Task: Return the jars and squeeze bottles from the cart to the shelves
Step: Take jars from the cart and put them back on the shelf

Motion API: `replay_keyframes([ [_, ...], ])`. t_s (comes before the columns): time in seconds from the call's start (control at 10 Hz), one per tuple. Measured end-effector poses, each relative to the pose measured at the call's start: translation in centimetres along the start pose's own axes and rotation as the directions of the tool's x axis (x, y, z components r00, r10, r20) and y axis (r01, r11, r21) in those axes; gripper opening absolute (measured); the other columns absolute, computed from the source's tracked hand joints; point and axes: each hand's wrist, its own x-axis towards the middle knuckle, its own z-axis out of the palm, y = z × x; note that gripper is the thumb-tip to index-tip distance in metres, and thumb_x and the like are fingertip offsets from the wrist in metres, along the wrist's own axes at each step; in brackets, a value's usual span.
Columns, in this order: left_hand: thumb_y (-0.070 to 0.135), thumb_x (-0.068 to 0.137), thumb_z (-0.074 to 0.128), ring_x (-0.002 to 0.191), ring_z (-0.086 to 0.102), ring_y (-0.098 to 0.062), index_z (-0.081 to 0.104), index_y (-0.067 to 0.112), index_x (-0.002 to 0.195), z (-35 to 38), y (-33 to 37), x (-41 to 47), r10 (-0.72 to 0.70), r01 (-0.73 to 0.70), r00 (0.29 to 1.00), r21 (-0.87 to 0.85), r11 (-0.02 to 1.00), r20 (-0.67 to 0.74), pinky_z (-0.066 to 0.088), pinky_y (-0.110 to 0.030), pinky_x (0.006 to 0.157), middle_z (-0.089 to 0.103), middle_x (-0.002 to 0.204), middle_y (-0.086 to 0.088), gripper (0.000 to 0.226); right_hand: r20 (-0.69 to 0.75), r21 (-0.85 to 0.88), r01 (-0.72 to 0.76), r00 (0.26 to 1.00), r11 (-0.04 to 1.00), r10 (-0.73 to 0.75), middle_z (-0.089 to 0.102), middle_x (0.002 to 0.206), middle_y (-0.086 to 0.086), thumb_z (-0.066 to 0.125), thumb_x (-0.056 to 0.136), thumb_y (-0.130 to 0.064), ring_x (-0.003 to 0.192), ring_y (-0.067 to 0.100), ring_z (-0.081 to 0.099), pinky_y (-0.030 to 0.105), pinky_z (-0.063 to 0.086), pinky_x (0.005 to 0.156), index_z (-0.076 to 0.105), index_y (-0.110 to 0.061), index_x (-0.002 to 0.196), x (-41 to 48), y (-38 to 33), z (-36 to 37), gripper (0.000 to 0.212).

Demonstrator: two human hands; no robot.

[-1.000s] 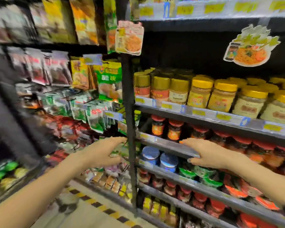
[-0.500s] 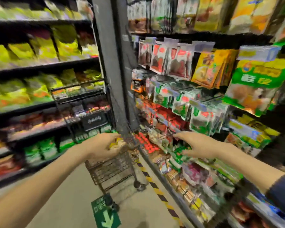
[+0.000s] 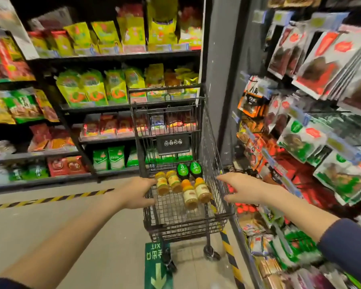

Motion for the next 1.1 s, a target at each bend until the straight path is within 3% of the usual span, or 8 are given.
replay_keyframes([
  [0.1,0.04,0.091,0.051,0.135,0.038,-0.022,0.029,0.011,0.145,1.3,-1.2,5.7,-0.086,0.091,0.992,-0.05,0.995,0.094,0.036,-0.033,0.108,0.038,0.148,-0.008,0.065,0.089,0.037,0.02,0.996,0.999,-0.023,0.027,0.153,0.005,0.056,0.089,-0.032,0.14,0.018,0.027,0.029,0.025,0.113,0.021,-0.015,0.147,6.1,3.4,-0.1,0.07],
  [0.3,0.046,0.087,0.053,0.104,0.061,-0.025,0.049,0.005,0.127,4.6,-2.7,14.5,-0.165,0.201,0.968,-0.189,0.961,0.191,0.052,-0.037,0.088,0.064,0.114,-0.013,0.057,0.201,0.085,0.007,0.979,0.996,-0.024,0.032,0.149,0.014,0.058,0.089,-0.029,0.137,0.025,0.031,0.03,0.027,0.112,0.024,-0.006,0.145,15.3,8.0,0.6,0.069],
  [0.4,0.051,0.083,0.054,0.111,0.056,-0.027,0.052,0.005,0.122,7.5,-3.5,19.1,-0.187,0.256,0.944,-0.247,0.934,0.272,0.048,-0.04,0.094,0.06,0.119,-0.012,0.06,0.275,0.149,-0.001,0.961,0.989,-0.041,0.046,0.136,0.015,0.06,0.086,-0.023,0.129,0.03,0.042,0.032,0.036,0.103,0.039,-0.004,0.136,19.8,8.9,2.3,0.057],
  [0.5,0.055,0.081,0.053,0.106,0.057,-0.028,0.052,0.006,0.118,10.2,-3.7,22.6,-0.186,0.276,0.924,-0.246,0.929,0.335,0.049,-0.042,0.092,0.061,0.114,-0.013,0.061,0.308,0.224,0.004,0.948,0.975,-0.075,0.046,0.138,0.011,0.06,0.082,-0.033,0.13,0.028,0.042,0.035,0.037,0.105,0.038,-0.01,0.139,22.9,9.8,4.0,0.065],
  [0.7,0.051,0.083,0.058,0.104,0.058,-0.029,0.054,0.005,0.114,17.6,-3.1,31.6,-0.172,0.334,0.881,-0.325,0.885,0.44,0.049,-0.04,0.09,0.061,0.113,-0.013,0.055,0.369,0.285,-0.133,0.929,0.949,0.02,0.039,0.141,0.017,0.051,0.093,-0.022,0.13,0.034,0.039,0.041,0.033,0.107,0.035,-0.008,0.139,30.0,11.7,10.2,0.051],
  [0.8,0.043,0.087,0.058,0.099,0.061,-0.027,0.056,0.007,0.107,21.3,-2.9,33.8,-0.203,0.376,0.84,-0.271,0.886,0.503,0.043,-0.048,0.099,0.064,0.103,-0.01,0.041,0.404,0.275,-0.139,0.915,0.951,0.017,0.035,0.146,0.012,0.053,0.091,-0.026,0.135,0.03,0.032,0.039,0.03,0.109,0.032,-0.011,0.142,32.3,12.6,12.7,0.057],
  [1.0,0.041,0.095,0.048,0.114,0.056,-0.025,0.049,0.006,0.126,27.9,-1.5,37.7,-0.267,0.48,0.77,-0.251,0.84,0.58,0.043,-0.032,0.095,0.059,0.121,-0.006,0.046,0.405,0.297,-0.168,0.914,0.94,0.035,0.042,0.139,0.009,0.048,0.091,-0.019,0.128,0.027,0.041,0.028,0.034,0.097,0.034,-0.006,0.136,35.5,13.0,16.7,0.049],
  [1.1,0.038,0.09,0.058,0.105,0.062,-0.026,0.065,0.007,0.111,30.2,-1.4,38.6,-0.263,0.614,0.764,-0.54,0.576,0.589,0.049,-0.028,0.086,0.066,0.112,-0.01,0.038,0.429,0.313,-0.22,0.901,0.924,0.069,0.043,0.139,0.014,0.047,0.093,-0.019,0.128,0.026,0.042,0.025,0.033,0.1,0.039,-0.005,0.134,36.3,13.6,18.3,0.044],
])
